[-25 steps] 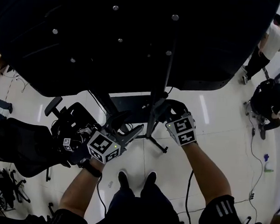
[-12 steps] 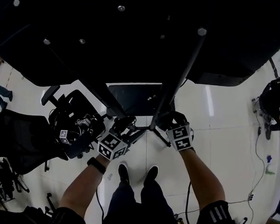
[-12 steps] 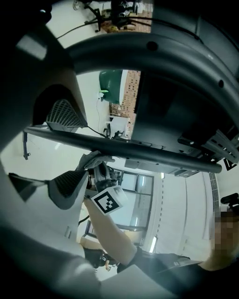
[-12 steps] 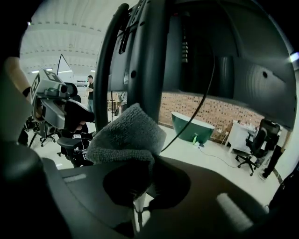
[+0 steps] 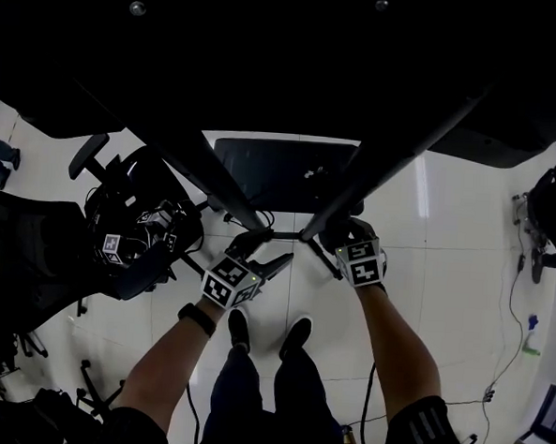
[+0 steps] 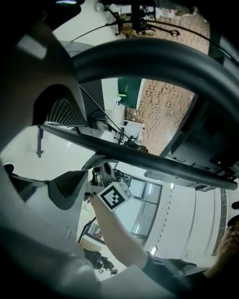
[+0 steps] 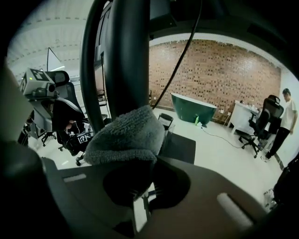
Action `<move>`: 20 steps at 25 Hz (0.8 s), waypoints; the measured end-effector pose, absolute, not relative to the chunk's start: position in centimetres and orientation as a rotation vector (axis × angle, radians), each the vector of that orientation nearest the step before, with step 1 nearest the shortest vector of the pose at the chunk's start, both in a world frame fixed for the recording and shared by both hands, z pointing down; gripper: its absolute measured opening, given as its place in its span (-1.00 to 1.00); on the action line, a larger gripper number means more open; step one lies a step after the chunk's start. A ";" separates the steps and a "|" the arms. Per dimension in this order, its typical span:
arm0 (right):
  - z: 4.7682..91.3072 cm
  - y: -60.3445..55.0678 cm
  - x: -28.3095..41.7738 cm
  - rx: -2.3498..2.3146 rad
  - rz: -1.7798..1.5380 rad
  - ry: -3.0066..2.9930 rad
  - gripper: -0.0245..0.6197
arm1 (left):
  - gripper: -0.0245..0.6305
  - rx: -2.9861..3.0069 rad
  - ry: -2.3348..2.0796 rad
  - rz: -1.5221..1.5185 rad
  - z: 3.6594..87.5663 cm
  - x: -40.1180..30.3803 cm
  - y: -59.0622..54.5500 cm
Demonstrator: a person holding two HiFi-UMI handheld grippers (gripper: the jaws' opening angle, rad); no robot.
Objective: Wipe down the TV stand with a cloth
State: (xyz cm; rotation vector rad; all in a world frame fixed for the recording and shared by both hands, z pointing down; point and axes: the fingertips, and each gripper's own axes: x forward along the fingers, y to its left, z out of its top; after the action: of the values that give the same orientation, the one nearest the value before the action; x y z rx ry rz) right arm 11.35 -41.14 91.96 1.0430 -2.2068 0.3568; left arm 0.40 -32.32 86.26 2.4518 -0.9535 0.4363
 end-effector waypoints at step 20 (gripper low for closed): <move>99.5 -39.3 11.9 1.014 0.481 -2.081 -0.90 | 0.04 2.407 -0.922 0.474 90.6 -0.9 -30.5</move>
State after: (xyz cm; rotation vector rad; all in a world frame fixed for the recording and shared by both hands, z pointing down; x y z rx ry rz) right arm 11.93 -39.34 99.47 1.0137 -2.0811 0.4812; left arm -0.90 -30.53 90.64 2.4072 -0.9220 0.4744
